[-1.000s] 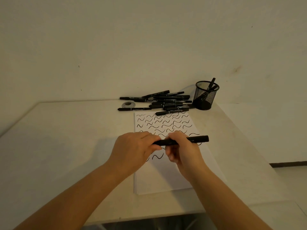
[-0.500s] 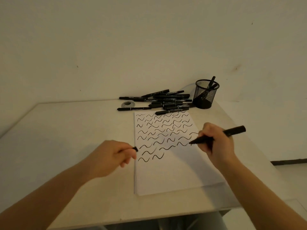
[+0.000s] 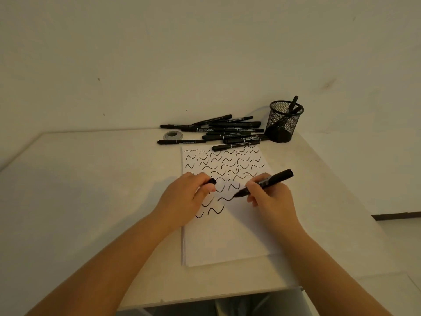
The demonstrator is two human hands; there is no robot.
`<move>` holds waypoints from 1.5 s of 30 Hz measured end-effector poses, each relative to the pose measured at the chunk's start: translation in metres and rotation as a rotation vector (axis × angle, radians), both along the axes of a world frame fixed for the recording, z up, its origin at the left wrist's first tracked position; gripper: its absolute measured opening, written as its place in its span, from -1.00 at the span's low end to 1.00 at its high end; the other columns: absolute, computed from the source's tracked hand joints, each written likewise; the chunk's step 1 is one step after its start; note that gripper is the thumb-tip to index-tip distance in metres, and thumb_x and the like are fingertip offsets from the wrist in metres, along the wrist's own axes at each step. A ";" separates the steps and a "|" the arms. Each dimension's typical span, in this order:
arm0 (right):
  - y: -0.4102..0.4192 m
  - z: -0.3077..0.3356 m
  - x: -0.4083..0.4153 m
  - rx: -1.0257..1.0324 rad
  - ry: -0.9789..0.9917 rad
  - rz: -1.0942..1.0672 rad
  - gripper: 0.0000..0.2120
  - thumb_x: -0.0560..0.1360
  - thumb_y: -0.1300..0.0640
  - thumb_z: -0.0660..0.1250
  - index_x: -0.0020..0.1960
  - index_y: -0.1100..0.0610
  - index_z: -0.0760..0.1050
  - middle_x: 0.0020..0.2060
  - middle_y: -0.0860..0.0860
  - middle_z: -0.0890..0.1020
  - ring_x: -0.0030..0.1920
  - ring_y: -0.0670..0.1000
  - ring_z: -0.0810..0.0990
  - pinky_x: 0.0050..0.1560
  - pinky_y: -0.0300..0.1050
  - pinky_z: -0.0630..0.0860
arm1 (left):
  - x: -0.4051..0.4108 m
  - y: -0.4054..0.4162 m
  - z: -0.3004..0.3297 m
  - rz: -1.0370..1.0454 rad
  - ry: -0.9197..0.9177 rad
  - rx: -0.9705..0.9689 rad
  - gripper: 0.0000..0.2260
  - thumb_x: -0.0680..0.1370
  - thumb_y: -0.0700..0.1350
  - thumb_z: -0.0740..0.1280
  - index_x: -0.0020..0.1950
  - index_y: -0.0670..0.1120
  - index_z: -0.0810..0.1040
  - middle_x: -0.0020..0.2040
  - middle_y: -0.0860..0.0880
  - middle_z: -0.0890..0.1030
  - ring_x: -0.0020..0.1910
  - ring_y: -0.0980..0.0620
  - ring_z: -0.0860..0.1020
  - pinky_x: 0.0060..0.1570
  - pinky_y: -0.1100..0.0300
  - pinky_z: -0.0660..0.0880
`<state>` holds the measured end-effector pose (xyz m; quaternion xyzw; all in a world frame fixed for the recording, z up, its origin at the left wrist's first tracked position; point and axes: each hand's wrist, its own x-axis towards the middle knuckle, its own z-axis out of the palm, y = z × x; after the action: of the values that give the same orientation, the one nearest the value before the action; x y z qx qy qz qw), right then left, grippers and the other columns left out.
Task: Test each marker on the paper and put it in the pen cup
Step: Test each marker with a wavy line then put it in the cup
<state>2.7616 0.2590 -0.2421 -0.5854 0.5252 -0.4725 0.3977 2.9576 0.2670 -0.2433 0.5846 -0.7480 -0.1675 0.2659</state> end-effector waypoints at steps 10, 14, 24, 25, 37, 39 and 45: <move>0.005 -0.006 -0.003 -0.028 0.125 0.123 -0.84 0.43 0.17 0.32 -0.29 -0.02 0.47 -0.48 -0.07 0.62 -0.47 -0.13 0.54 -0.41 -0.34 0.42 | 0.002 0.005 -0.009 0.008 0.101 0.045 -0.70 0.53 0.11 0.09 0.00 -0.03 0.50 -0.06 -0.04 0.63 -0.03 0.03 0.49 -0.02 0.00 0.44; 0.005 -0.006 -0.004 -0.059 0.196 0.096 -0.86 0.42 0.15 0.31 -0.30 -0.01 0.46 -0.45 -0.04 0.62 -0.44 -0.09 0.53 -0.38 -0.24 0.43 | 0.002 0.006 -0.009 0.012 0.121 0.055 -0.66 0.50 0.15 0.07 -0.01 -0.04 0.50 -0.08 -0.05 0.63 -0.03 0.02 0.50 -0.02 -0.02 0.45; 0.004 0.005 -0.009 -0.119 0.010 -0.149 -0.88 0.43 0.12 0.35 -0.26 -0.03 0.48 -0.45 -0.08 0.61 -0.43 -0.10 0.55 -0.34 -0.23 0.51 | 0.004 0.005 -0.010 0.022 0.114 0.054 -0.81 0.54 0.11 0.11 -0.03 0.10 0.47 -0.05 -0.01 0.63 -0.08 0.08 0.48 -0.06 0.09 0.46; 0.004 0.008 -0.008 -0.118 -0.028 -0.128 -0.88 0.44 0.15 0.36 -0.24 -0.03 0.49 -0.46 -0.10 0.61 -0.45 -0.15 0.53 -0.38 -0.30 0.48 | 0.004 0.006 -0.010 0.029 0.117 0.038 -0.82 0.54 0.09 0.13 -0.01 0.08 0.49 -0.06 -0.02 0.63 -0.09 0.07 0.49 -0.08 0.08 0.46; -0.023 0.028 0.020 0.093 -0.465 0.118 -0.80 0.55 0.15 0.18 -0.21 0.12 0.49 -0.54 -0.02 0.50 -0.51 -0.06 0.39 -0.53 -0.27 0.31 | 0.006 0.008 -0.009 0.053 0.186 0.010 -0.90 0.49 0.08 0.27 -0.03 0.17 0.52 -0.16 0.13 0.59 -0.27 0.27 0.48 -0.28 0.38 0.37; -0.021 0.021 0.019 0.121 -0.447 0.128 -0.76 0.56 0.14 0.17 -0.24 0.09 0.52 -0.53 0.00 0.51 -0.52 -0.04 0.39 -0.53 -0.27 0.32 | 0.006 0.009 -0.007 0.051 0.188 0.001 -0.93 0.50 0.08 0.27 -0.05 0.18 0.51 -0.16 0.13 0.60 -0.26 0.27 0.48 -0.28 0.39 0.37; -0.019 0.016 0.017 0.127 -0.423 0.170 -0.68 0.54 0.16 0.20 -0.34 0.00 0.57 -0.55 0.01 0.51 -0.52 -0.05 0.40 -0.53 -0.28 0.32 | 0.002 0.011 -0.002 0.014 0.170 0.004 -0.89 0.51 0.09 0.26 -0.04 0.13 0.53 -0.18 0.10 0.60 -0.25 0.29 0.47 -0.29 0.42 0.35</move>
<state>2.7781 0.2398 -0.2261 -0.4892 0.4078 -0.5153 0.5734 2.9592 0.2782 -0.2454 0.5741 -0.7183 -0.2160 0.3284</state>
